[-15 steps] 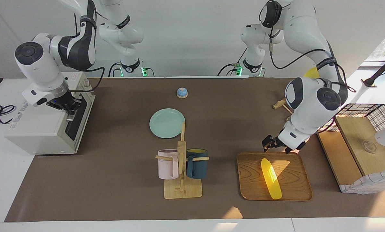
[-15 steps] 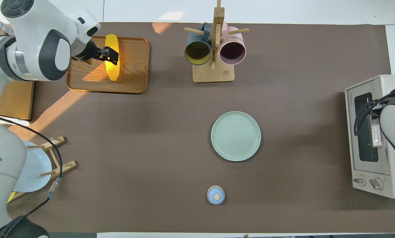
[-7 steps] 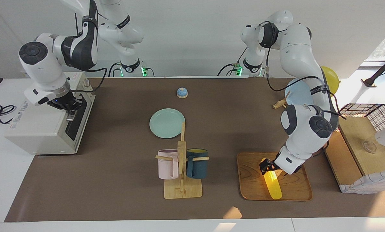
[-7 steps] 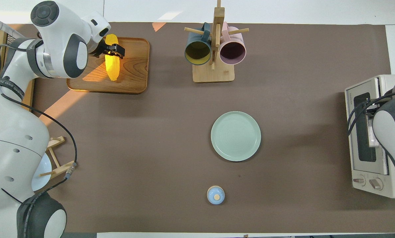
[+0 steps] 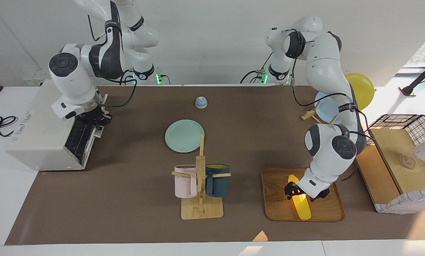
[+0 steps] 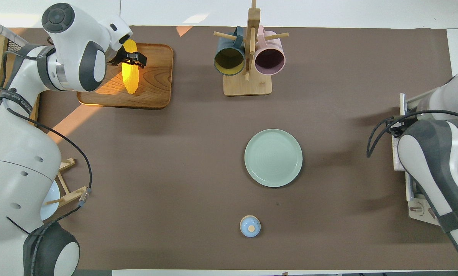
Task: Put corn in oven
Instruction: 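Lift the corn with the left gripper while the right gripper opens the oven door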
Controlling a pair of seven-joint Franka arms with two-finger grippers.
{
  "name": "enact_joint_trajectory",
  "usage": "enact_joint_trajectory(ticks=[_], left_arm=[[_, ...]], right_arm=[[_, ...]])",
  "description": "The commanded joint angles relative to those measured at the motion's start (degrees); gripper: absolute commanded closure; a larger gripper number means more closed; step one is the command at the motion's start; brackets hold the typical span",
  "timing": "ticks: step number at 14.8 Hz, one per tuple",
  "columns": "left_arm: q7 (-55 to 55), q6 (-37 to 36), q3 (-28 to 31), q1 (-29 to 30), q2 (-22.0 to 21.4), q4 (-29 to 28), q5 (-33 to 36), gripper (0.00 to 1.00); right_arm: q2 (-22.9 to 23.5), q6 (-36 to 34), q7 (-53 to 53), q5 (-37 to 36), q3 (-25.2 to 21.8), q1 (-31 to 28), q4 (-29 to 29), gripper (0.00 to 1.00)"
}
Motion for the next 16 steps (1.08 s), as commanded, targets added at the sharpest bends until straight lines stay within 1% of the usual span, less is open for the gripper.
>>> enact_joint_trajectory(ticks=[1,2,3,4,5,6,8,9,11,13,14,16], left_arm=[[0.5,0.2,0.4,-0.7,1.2,1.5,2.8,0.13],[0.5,0.2,0.3,-0.7,1.2,1.5,2.8,0.20],[0.4,-0.1,0.3,-0.7,1.2,1.6,2.8,0.32],[0.4,-0.3,0.3,-0.7,1.2,1.6,2.8,0.58],[0.4,-0.2,0.3,-0.7,1.1,1.6,2.7,0.77],[0.4,-0.4,0.3,-0.7,1.1,1.6,2.7,0.98],[0.5,-0.5,0.1,-0.6,0.7,1.5,2.1,1.00],[0.4,-0.9,0.1,-0.5,0.2,1.5,0.8,1.00],[0.4,-4.0,0.2,-0.2,-1.9,1.4,-2.1,1.00],[0.1,-7.6,0.3,-0.1,-5.4,1.1,-4.8,1.00],[-0.1,-8.7,0.4,-0.1,-7.6,-0.9,-6.2,1.00],[-0.3,-9.8,0.4,0.2,-13.9,-7.0,-8.1,1.00]], right_arm=[[1.3,7.4,1.6,-0.3,-0.5,-1.2,-6.2,1.00],[0.6,9.9,1.7,1.4,-0.4,-1.2,-8.1,1.00],[0.5,11.1,1.7,2.5,-0.3,-1.2,-9.3,1.00],[0.8,11.8,1.7,3.6,-0.2,-1.2,-9.8,1.00],[1.2,12.3,1.8,4.7,-0.2,-1.1,-9.9,1.00],[1.3,12.6,1.8,5.1,-0.2,-0.2,-9.9,1.00],[1.5,13.7,2.5,6.4,-0.3,0.7,-11.4,1.00],[1.8,15.9,3.1,7.2,-0.2,0.9,-12.7,1.00],[3.0,17.2,3.6,8.0,-0.2,1.9,-13.4,1.00],[3.2,17.1,4.9,9.3,-0.2,2.1,-13.1,1.00],[3.3,17.1,5.2,9.8,-0.2,2.2,-13.0,1.00],[3.6,16.5,5.2,10.9,-0.2,3.4,-11.7,1.00]])
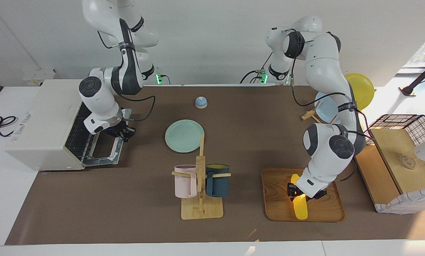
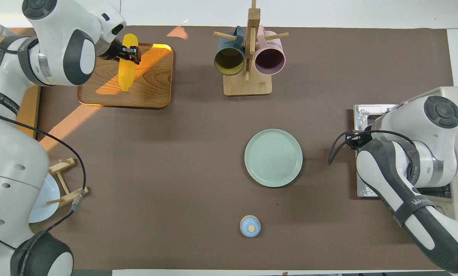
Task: Put corn in oven
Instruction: 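Lift the corn with the left gripper while the right gripper opens the oven door, then carry the corn with the left gripper over the pale green plate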
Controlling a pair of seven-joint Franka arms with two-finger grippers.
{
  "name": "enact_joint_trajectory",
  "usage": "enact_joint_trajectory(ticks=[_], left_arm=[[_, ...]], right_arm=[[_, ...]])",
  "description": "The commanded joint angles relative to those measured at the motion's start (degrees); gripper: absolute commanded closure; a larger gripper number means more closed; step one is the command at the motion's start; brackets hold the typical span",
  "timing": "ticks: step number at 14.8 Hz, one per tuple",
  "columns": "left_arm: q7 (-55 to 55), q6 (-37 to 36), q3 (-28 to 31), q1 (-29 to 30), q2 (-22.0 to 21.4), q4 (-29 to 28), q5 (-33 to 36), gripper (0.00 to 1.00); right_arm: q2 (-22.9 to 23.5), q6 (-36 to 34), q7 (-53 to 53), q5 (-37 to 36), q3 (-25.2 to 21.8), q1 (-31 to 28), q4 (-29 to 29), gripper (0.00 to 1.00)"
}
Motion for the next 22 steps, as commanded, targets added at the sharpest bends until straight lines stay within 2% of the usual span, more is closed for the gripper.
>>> enact_joint_trajectory(ticks=[1,2,6,8,9,11,14,16,18,22], left_arm=[[-0.7,-2.2,0.5,0.7,-11.5,-11.4,-3.6,1.00],[-1.2,-3.2,0.5,0.7,-14.3,-13.5,-4.9,1.00],[-4.8,-13.1,0.2,-0.9,-21.2,-15.8,-5.2,1.00],[-7.2,-13.4,0.2,-4.2,-26.2,-22.3,-5.2,1.00],[-8.0,-12.4,0.2,-5.9,-28.4,-26.2,-5.5,1.00],[-10.9,-7.6,0.2,-9.8,-32.0,-33.5,-5.7,1.00],[-18.7,3.9,0.2,-17.7,-36.6,-44.8,-5.7,1.00],[-23.4,12.8,0.2,-22.7,-38.4,-50.8,-5.7,1.00],[-29.1,18.6,0.2,-27.9,-37.1,-51.9,-5.7,1.00],[-38.3,28.5,0.4,-35.4,-29.7,-49.8,-5.5,1.00]], right_arm=[[0.0,-0.7,0.9,2.0,-0.6,1.4,1.5,0.86],[0.2,-2.0,1.2,2.1,-0.6,1.4,2.9,0.76],[0.5,-14.1,1.3,2.1,-0.7,1.4,12.6,0.57],[-0.5,-18.7,1.3,2.1,-0.7,1.4,15.4,0.33],[-1.5,-21.2,1.3,2.1,-0.7,1.4,16.4,0.28],[-3.8,-26.4,1.5,2.1,0.2,1.6,19.2,0.28],[-3.4,-36.4,1.6,1.8,0.5,1.4,28.3,0.30],[-2.7,-38.9,1.6,1.3,0.5,0.6,31.5,0.30],[-2.7,-37.0,1.6,2.0,0.5,0.4,30.3,0.31],[-2.3,-35.0,2.6,1.9,0.6,4.8,29.4,0.39]])
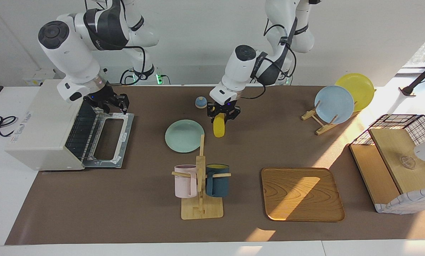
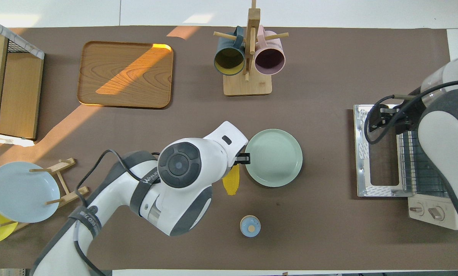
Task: Put corn in oven
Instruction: 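Carry the corn with the left gripper over the pale green plate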
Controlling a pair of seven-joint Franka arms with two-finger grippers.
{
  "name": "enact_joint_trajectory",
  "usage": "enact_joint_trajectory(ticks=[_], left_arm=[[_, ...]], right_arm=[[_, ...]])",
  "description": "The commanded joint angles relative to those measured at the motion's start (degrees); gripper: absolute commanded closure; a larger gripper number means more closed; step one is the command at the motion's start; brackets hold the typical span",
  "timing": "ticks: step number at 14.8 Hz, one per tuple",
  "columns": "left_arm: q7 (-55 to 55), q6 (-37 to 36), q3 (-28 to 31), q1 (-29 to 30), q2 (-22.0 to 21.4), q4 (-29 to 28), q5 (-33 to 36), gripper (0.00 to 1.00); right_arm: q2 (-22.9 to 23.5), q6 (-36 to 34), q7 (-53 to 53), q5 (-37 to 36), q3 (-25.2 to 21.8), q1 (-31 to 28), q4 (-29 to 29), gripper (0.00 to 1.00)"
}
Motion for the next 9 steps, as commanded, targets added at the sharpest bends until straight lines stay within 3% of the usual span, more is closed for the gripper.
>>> enact_joint_trajectory(ticks=[1,4,9], left_arm=[[-4.7,5.6,1.4,-3.9,6.1,3.3,-0.5,1.00],[-9.7,6.5,1.6,-7.1,14.7,11.6,0.0,1.00],[-10.7,10.9,1.6,-7.6,16.6,11.4,0.9,1.00]], right_arm=[[0.6,1.7,3.2,1.1,0.3,2.2,-0.2,0.39],[0.6,3.2,4.4,1.1,0.3,3.2,-1.5,0.38],[0.4,3.1,4.4,1.1,0.3,3.2,-1.6,0.38]])
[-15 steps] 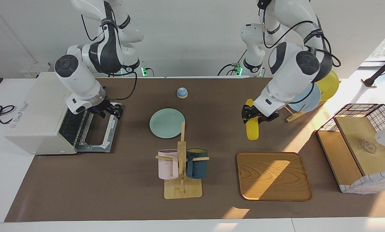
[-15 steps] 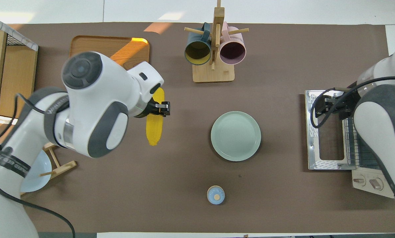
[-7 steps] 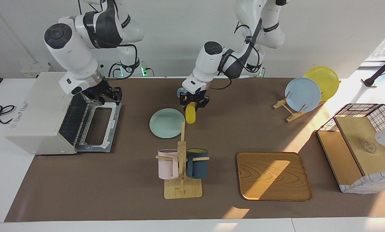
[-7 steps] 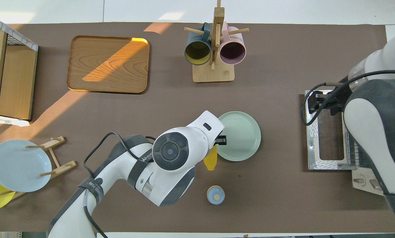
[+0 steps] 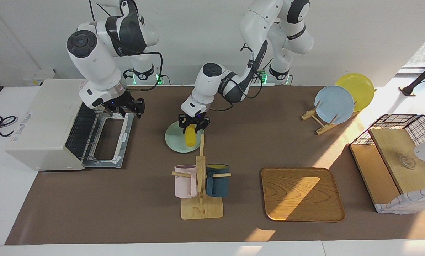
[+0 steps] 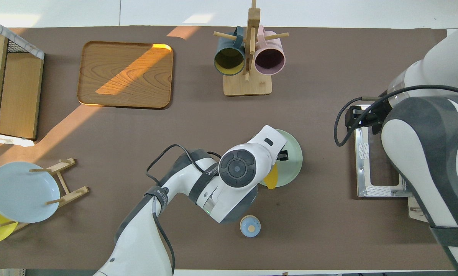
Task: Put corn in oven
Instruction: 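Carry the corn with the left gripper over the pale green plate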
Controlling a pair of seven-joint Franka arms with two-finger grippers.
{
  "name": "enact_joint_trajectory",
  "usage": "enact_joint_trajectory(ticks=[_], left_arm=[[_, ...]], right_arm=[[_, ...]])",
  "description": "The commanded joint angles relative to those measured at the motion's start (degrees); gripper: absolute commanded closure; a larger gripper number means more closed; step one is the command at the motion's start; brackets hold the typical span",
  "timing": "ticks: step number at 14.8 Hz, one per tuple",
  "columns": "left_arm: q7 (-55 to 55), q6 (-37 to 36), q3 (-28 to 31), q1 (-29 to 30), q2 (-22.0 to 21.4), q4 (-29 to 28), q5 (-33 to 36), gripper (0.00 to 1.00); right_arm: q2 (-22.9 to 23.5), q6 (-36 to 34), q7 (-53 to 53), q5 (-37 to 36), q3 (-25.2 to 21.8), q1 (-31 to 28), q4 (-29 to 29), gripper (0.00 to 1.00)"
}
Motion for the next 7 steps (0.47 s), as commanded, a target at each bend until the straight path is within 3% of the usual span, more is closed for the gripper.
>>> enact_joint_trajectory(ticks=[1,2,4,5,7], left_arm=[[-1.3,1.1,1.1,-1.1,0.4,0.4,0.9,1.00],[-1.3,1.1,1.1,-1.1,0.4,0.3,0.9,0.85],[-1.3,0.9,1.2,-1.0,0.4,0.1,0.9,0.00],[-1.0,0.8,1.2,-0.8,0.4,0.1,0.9,0.00],[-0.5,-0.3,2.2,-0.4,-0.6,0.0,1.0,0.00]], right_arm=[[-0.6,1.3,0.5,1.0,0.1,-0.3,-1.2,0.38],[-0.6,1.3,0.5,1.0,0.1,-0.4,-1.2,0.30],[-0.5,1.4,0.3,1.0,0.1,-0.4,-1.3,0.09],[-0.5,1.8,0.1,1.0,0.1,-0.3,-1.3,0.00],[-0.4,2.3,0.0,0.9,0.1,-0.2,-1.4,0.00]])
